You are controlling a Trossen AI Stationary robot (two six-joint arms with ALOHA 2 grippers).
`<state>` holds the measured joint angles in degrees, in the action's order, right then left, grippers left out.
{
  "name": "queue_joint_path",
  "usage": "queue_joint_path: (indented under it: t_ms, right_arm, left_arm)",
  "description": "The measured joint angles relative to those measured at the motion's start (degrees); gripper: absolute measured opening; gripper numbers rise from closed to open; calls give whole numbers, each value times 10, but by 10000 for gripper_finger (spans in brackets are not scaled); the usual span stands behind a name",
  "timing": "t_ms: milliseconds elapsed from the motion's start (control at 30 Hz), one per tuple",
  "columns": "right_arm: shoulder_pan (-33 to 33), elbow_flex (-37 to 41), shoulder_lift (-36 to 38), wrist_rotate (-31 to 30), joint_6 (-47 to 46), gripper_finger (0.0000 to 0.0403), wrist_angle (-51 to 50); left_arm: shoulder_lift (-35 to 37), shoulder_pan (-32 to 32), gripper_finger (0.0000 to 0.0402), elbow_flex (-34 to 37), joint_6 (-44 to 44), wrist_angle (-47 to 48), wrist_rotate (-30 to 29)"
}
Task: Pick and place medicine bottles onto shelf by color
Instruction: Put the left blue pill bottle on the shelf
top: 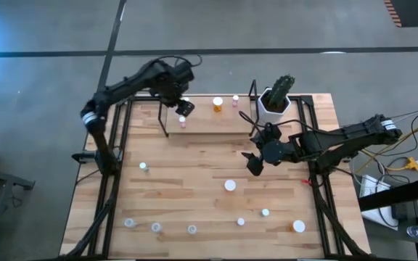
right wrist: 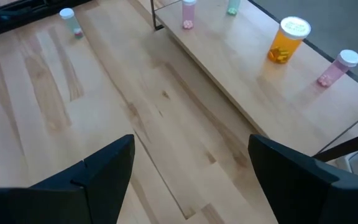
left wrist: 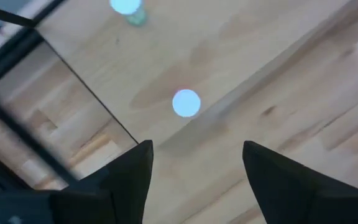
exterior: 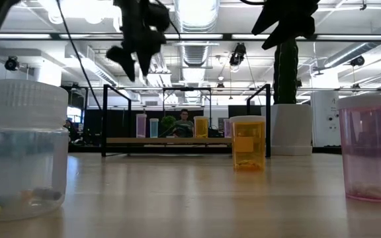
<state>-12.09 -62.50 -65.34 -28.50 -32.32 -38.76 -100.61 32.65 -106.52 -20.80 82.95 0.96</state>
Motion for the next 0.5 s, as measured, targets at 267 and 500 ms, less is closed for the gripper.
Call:
queue_joint_path:
  t_ms: [267, 500]
  right_arm:
    - [0, 4, 0, 4, 55, 304, 10]
    - [1, 27, 0, 5, 146, 304, 90]
  left_arm:
    - [138, -86, 233, 23, -66, -1, -19]
    - [267, -300, 233, 118, -201, -21, -156]
